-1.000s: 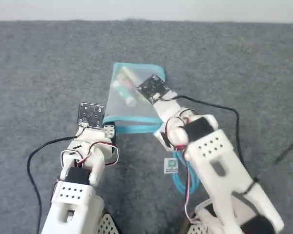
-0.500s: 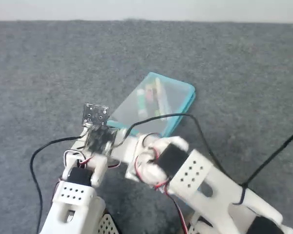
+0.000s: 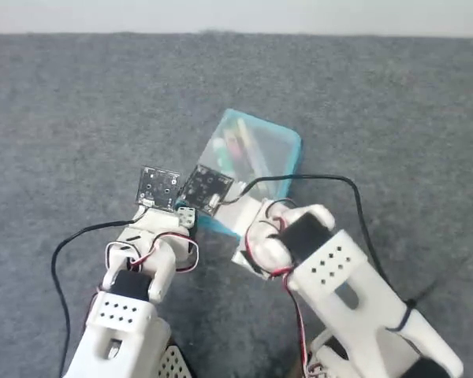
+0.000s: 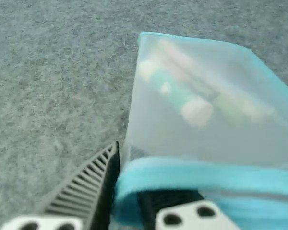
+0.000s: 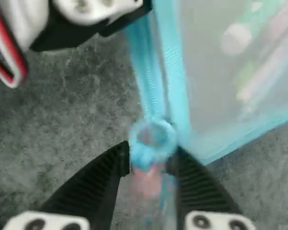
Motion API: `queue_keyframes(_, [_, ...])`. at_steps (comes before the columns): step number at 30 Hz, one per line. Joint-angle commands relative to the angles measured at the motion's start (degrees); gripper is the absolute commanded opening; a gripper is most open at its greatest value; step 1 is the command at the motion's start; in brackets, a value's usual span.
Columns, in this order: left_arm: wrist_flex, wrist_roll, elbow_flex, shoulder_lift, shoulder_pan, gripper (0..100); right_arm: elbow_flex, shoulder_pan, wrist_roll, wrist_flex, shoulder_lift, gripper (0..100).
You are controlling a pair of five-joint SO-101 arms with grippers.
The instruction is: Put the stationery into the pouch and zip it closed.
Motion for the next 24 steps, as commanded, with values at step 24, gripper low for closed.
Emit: queue_keyframes(24, [0.2,-1.0,-4.1,-0.6,0.0,1,29.4,7.5,10.7,-24.3,-20.4,24.2])
